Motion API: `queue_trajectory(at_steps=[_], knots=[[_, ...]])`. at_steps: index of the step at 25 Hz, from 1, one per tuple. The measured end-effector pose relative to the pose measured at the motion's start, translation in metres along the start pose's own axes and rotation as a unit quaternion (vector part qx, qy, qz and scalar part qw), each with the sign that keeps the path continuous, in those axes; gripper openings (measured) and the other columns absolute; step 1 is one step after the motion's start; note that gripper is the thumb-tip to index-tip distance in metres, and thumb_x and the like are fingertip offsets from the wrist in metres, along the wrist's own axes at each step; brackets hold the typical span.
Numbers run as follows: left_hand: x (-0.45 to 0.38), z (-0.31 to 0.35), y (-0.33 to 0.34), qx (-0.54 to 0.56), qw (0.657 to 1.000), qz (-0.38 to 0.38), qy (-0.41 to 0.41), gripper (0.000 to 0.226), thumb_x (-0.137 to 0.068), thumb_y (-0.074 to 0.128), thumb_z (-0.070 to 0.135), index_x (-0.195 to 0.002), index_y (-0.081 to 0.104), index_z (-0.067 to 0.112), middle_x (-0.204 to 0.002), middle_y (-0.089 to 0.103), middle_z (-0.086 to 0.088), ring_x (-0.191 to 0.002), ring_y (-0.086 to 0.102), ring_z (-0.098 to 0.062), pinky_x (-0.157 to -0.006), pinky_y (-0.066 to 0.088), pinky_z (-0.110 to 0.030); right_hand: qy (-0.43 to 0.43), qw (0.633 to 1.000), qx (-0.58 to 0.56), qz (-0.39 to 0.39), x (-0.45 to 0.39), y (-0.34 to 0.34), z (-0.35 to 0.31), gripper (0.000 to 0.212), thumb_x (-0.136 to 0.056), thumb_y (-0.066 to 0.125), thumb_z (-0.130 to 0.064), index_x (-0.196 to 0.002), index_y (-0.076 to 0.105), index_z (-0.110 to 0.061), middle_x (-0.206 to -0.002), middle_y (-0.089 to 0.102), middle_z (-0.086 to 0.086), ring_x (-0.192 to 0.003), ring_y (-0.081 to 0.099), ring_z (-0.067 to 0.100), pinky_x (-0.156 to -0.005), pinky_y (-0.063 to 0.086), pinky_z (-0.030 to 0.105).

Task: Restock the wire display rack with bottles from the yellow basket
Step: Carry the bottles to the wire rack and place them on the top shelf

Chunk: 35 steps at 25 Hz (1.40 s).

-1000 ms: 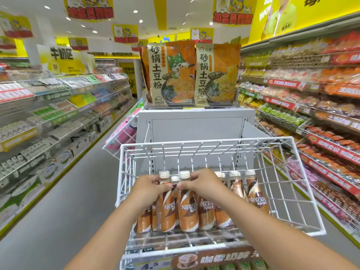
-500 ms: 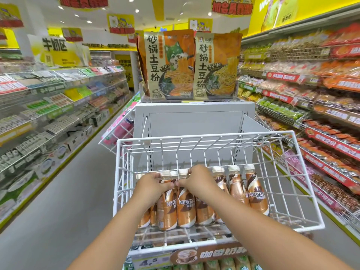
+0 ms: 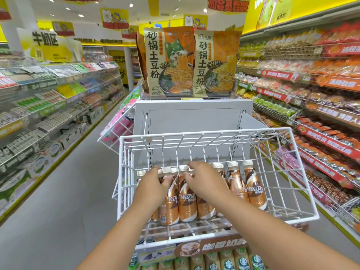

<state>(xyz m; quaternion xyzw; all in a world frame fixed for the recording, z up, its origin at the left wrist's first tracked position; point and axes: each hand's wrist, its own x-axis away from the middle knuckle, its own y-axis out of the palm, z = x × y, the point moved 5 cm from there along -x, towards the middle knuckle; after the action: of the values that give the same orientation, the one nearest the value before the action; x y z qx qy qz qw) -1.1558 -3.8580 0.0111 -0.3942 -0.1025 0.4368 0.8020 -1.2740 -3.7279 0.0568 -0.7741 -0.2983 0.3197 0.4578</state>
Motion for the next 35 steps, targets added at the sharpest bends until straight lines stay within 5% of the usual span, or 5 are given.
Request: queue_trajectory(at_steps=[5, 8, 10, 25, 35], knots=[[0.013, 0.000, -0.002, -0.179, 0.975, -0.052, 0.125, 0.077, -0.098, 0.033, 0.067, -0.162, 0.010, 0.030, -0.170, -0.002, -0.008, -0.157, -0.007, -0.028, -0.127, 0.005, -0.048, -0.046, 0.995, 0.082, -0.017, 0.024, 0.014, 0.008, 0.063, -0.102, 0.047, -0.051, -0.157, 0.034, -0.023, -0.165, 0.027, 0.004, -0.151, 0.027, 0.024, -0.118, 0.034, 0.041], [0.022, 0.001, 0.001, -0.251, 0.952, -0.047, 0.170, 0.077, -0.098, 0.026, 0.070, -0.162, 0.005, 0.032, -0.170, -0.010, -0.006, -0.156, -0.013, -0.028, -0.125, -0.004, -0.050, -0.048, 0.986, 0.147, -0.067, 0.037, 0.029, 0.015, 0.075, -0.103, 0.032, -0.064, -0.164, 0.007, -0.028, -0.173, -0.003, 0.001, -0.159, -0.006, 0.024, -0.126, 0.000, 0.040], [0.029, 0.003, 0.000, -0.267, 0.945, -0.046, 0.183, 0.079, -0.096, 0.030, 0.071, -0.162, 0.012, 0.030, -0.171, -0.001, -0.005, -0.157, -0.005, -0.027, -0.125, 0.001, -0.048, -0.036, 0.979, 0.186, -0.077, 0.045, 0.034, 0.022, 0.077, -0.102, 0.021, -0.070, -0.164, -0.002, -0.030, -0.173, -0.010, 0.000, -0.158, -0.013, 0.023, -0.127, -0.004, 0.043], [0.204, 0.066, 0.007, -0.333, 0.938, 0.011, 0.100, 0.087, -0.088, 0.027, 0.077, -0.160, 0.024, 0.027, -0.168, 0.018, -0.009, -0.155, 0.016, -0.029, -0.125, 0.019, -0.050, -0.097, 0.970, 0.208, -0.076, 0.199, -0.023, 0.073, 0.083, -0.097, 0.004, -0.076, -0.164, -0.004, -0.029, -0.171, -0.012, 0.001, -0.158, -0.015, 0.026, -0.129, 0.002, 0.051], [0.360, 0.121, 0.033, -0.355, 0.933, -0.012, 0.061, 0.086, -0.092, 0.023, 0.078, -0.162, 0.017, 0.027, -0.170, 0.009, -0.003, -0.157, 0.004, -0.026, -0.127, 0.011, -0.045, -0.070, 0.978, 0.175, -0.093, 0.346, -0.065, 0.131, 0.082, -0.098, 0.009, -0.074, -0.165, 0.001, -0.027, -0.173, -0.005, 0.003, -0.159, -0.007, 0.026, -0.129, 0.005, 0.049]])
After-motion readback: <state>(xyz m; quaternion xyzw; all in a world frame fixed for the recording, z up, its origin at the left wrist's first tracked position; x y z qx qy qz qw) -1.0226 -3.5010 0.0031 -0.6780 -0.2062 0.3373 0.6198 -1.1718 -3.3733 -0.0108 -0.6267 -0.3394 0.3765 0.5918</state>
